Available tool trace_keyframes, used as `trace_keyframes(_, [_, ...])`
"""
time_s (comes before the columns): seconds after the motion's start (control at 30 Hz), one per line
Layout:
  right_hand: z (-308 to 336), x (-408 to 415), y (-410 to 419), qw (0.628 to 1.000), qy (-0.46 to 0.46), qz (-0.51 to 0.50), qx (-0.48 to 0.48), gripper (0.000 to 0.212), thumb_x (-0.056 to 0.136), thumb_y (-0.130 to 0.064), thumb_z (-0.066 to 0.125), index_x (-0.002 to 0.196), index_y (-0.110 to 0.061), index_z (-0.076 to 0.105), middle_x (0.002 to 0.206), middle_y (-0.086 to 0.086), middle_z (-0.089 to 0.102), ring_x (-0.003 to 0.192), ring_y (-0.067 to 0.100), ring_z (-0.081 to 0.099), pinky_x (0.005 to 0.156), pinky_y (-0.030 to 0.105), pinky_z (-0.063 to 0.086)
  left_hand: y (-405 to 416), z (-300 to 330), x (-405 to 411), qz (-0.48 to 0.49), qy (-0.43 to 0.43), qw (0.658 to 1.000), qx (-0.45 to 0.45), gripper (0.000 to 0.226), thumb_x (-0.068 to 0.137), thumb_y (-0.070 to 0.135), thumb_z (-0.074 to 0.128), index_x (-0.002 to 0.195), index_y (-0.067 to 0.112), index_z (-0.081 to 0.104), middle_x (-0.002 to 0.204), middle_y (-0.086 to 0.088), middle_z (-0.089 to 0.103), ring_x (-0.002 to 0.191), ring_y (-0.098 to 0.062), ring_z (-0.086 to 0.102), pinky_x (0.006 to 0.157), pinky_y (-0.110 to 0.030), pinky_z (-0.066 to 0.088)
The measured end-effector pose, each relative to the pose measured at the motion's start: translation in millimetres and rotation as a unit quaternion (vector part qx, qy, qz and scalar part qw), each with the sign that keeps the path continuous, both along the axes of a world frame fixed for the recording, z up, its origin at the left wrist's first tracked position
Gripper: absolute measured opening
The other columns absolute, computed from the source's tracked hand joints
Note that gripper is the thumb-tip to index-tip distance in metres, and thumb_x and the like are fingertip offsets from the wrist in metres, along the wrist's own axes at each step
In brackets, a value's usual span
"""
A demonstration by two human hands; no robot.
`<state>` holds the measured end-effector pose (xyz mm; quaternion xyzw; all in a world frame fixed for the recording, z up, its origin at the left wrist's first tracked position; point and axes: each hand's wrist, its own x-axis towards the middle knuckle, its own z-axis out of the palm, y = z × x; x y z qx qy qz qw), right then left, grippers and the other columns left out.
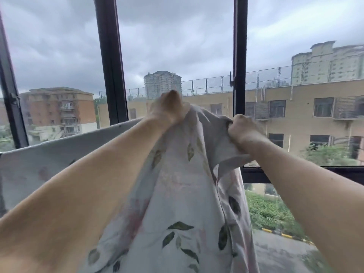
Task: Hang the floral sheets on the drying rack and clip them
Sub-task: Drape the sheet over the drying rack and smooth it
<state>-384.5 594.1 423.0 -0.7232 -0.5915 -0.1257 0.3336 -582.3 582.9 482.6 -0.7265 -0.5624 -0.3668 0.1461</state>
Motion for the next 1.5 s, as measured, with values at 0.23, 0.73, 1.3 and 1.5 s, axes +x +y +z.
trace_keyframes(0.23, [-58, 5, -25, 0.845, 0.057, 0.207, -0.49, 0.039, 0.094, -0.017, 0.054, 0.133, -0.017, 0.052, 0.135, 0.002, 0.054, 0.114, 0.024, 0.059, 0.099, 0.048, 0.045, -4, -59, -18, -0.092, 0.139, 0.959, -0.23, 0.037, 0.1, 0.046, 0.041, 0.108, 0.021, 0.066, 0.107, 0.001, 0.064, 0.101, -0.02, 0.058, 0.092, -0.035, 0.046])
trace_keyframes(0.73, [-43, -36, -48, 0.87, -0.125, 0.232, -0.416, 0.026, 0.095, -0.038, 0.055, 0.103, -0.017, 0.069, 0.091, -0.005, 0.074, 0.076, 0.014, 0.073, 0.081, 0.038, 0.058, -17, -124, -101, -0.111, 0.077, 0.983, 0.122, 0.008, 0.094, 0.006, 0.052, 0.092, 0.011, 0.058, 0.086, -0.005, 0.065, 0.081, -0.028, 0.06, 0.075, -0.039, 0.05])
trace_keyframes(1.3, [-75, -19, -21, 0.926, 0.046, 0.261, -0.269, 0.027, 0.093, -0.009, 0.045, 0.093, -0.013, 0.072, 0.095, 0.009, 0.071, 0.075, 0.017, 0.06, 0.072, 0.033, 0.051, -13, -84, -61, -0.046, 0.099, 0.983, -0.149, 0.04, 0.103, 0.04, 0.029, 0.097, 0.018, 0.062, 0.097, -0.008, 0.062, 0.087, -0.024, 0.056, 0.074, -0.033, 0.038])
trace_keyframes(1.5, [-118, -16, -26, 0.894, 0.089, 0.276, -0.343, 0.035, 0.081, -0.002, 0.049, 0.112, -0.015, 0.06, 0.101, 0.001, 0.064, 0.093, 0.014, 0.058, 0.09, 0.038, 0.05, -15, -126, -66, -0.007, 0.069, 0.995, 0.065, 0.037, 0.099, 0.043, 0.027, 0.082, 0.021, 0.053, 0.092, -0.008, 0.068, 0.091, -0.031, 0.06, 0.086, -0.039, 0.034])
